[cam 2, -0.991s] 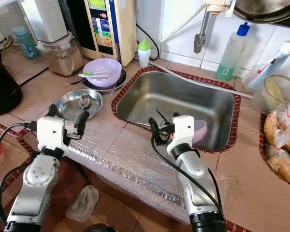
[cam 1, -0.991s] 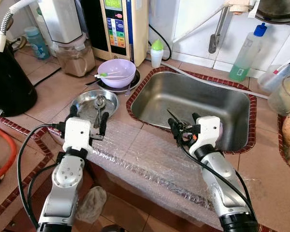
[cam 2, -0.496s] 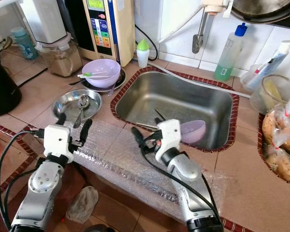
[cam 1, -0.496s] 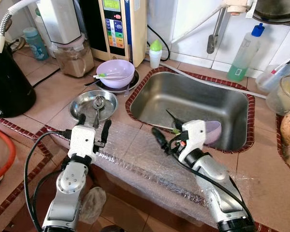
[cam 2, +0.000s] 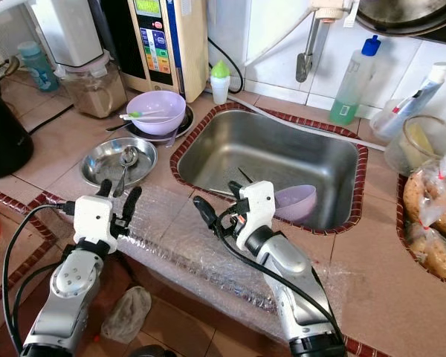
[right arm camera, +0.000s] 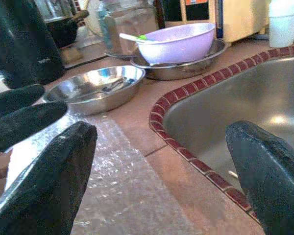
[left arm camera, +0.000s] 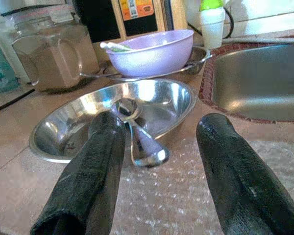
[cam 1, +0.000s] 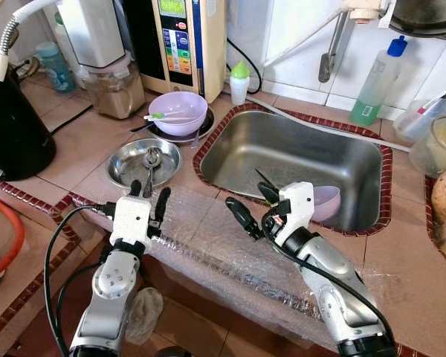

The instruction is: Kitchen organization

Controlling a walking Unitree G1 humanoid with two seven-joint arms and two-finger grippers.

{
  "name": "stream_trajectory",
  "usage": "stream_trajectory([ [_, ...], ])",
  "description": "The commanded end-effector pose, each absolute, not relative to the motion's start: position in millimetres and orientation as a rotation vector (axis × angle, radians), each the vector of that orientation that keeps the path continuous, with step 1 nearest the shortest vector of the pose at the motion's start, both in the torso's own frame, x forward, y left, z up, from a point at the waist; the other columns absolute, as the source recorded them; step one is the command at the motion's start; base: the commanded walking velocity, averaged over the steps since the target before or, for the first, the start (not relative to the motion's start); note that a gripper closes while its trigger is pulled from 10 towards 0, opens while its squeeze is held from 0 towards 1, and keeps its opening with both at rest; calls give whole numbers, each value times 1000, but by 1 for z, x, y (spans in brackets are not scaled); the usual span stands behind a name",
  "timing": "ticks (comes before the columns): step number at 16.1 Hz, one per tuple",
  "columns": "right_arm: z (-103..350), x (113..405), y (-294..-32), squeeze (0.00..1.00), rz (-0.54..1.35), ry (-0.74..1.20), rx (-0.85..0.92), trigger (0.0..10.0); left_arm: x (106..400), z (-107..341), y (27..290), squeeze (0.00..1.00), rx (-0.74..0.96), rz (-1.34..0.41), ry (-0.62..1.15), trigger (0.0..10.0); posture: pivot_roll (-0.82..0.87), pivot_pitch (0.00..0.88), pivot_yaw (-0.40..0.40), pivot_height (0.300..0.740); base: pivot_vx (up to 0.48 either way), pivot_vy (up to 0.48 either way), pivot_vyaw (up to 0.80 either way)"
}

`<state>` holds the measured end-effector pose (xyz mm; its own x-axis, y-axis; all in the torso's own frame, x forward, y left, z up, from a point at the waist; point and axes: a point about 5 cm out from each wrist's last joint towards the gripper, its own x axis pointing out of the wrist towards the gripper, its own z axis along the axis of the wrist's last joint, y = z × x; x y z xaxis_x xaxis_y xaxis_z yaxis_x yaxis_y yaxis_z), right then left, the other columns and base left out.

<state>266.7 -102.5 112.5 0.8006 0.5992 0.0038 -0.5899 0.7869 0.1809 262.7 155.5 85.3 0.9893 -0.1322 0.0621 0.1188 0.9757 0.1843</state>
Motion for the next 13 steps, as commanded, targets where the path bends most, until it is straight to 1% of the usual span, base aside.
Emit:
stream_trajectory([
  [1, 122, 268, -101, 0, 664, 25, 177, 10000, 264, 84, 154, 0, 187, -132, -75, 0, -32, 13, 39, 740, 0, 0, 0],
  [13, 122, 268, -104, 0, 665, 50, 184, 10000, 265, 80, 154, 0, 185, -136, -76, 0, -33, 12, 33, 740, 0, 0, 0],
])
